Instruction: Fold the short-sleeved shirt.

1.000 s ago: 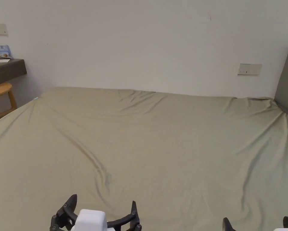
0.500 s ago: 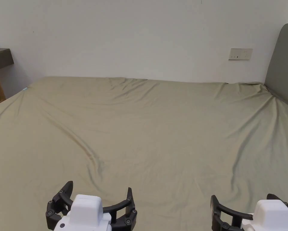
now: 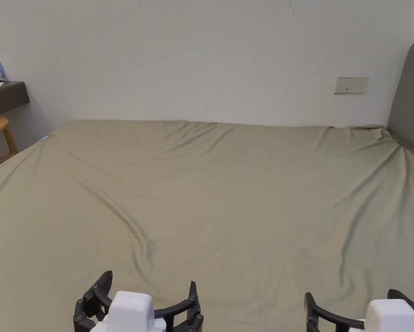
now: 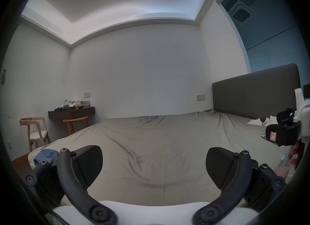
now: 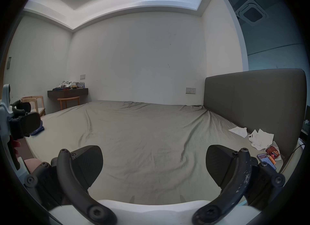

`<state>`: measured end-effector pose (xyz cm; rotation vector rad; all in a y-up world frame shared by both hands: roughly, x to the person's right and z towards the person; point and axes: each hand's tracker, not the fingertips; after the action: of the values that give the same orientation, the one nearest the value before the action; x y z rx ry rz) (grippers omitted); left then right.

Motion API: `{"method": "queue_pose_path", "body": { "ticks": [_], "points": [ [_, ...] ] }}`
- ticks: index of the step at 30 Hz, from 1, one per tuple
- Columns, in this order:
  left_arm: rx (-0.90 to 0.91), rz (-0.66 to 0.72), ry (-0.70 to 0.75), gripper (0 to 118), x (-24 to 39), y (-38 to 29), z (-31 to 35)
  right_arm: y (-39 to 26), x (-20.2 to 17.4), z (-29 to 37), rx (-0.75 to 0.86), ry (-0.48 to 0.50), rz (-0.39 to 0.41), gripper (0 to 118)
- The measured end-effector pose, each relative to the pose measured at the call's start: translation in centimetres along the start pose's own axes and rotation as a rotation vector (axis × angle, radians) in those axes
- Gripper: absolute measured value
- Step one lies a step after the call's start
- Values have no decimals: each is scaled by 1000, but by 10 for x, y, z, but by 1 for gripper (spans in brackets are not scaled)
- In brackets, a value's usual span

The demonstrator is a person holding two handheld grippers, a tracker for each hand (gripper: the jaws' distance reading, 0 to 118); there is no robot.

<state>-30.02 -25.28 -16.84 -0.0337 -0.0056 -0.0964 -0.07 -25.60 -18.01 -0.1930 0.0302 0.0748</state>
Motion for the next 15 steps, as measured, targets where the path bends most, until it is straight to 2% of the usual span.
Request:
{"method": "queue_pose_path", "body": {
  "ticks": [10, 15],
  "points": [
    [-12, 23, 12, 118, -4, 0, -2, 1, -1, -5, -34, 1, 6, 118],
    [-12, 11, 11, 118, -2, 0, -2, -1, 0, 1, 8, 1, -1, 118]
  ]
}}
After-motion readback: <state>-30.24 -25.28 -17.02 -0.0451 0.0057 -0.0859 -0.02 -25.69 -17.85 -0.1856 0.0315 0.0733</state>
